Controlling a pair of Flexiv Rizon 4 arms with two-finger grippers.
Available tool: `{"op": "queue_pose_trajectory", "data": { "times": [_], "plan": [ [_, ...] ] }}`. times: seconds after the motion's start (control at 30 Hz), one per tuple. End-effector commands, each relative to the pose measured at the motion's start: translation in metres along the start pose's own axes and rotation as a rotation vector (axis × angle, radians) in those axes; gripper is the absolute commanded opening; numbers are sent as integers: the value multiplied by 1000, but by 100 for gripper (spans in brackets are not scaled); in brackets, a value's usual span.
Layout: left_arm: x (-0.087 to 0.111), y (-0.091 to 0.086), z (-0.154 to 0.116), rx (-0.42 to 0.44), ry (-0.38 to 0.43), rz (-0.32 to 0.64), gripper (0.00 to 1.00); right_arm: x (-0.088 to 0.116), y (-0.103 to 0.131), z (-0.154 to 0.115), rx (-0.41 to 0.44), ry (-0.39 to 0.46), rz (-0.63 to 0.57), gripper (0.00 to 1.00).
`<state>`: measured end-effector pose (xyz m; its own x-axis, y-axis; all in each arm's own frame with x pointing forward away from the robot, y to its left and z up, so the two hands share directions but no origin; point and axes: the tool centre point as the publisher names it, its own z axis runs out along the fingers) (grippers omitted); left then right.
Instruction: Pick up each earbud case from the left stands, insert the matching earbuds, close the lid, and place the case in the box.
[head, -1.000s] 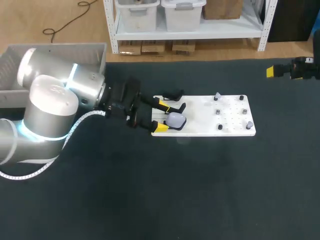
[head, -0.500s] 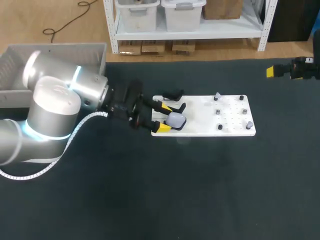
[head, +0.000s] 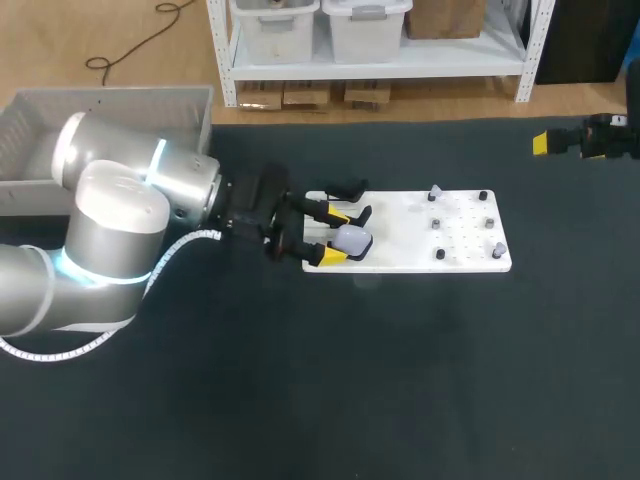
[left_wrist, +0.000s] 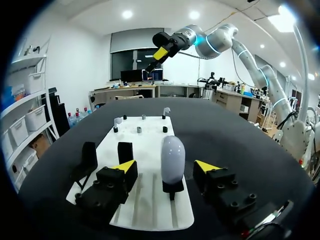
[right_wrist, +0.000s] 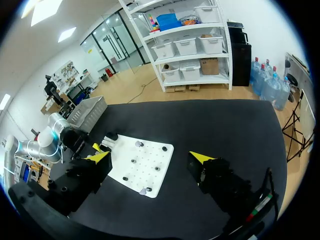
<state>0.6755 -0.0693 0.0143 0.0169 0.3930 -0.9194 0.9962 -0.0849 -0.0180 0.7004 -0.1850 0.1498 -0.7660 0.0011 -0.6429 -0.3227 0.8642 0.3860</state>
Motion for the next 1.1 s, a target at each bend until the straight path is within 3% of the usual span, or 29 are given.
{"op": "queue_pose_trajectory", "data": {
  "times": [0.03,0.1,0.53,0.7,1.1],
  "plan": [
    [1,3,3,8,-1,4,69,0,0,0,-1,0,-1,100],
    [1,3,4,10,0,6,58,0,0,0,-1,0,-1,100],
    [1,5,6,18,8,8,63,0,0,0,-1,0,-1,100],
    [0,5,7,19,7,10,48,0,0,0,-1,0,-1,100],
    [0,5,9,13,8,18,43,0,0,0,-1,0,-1,100]
  ]
}}
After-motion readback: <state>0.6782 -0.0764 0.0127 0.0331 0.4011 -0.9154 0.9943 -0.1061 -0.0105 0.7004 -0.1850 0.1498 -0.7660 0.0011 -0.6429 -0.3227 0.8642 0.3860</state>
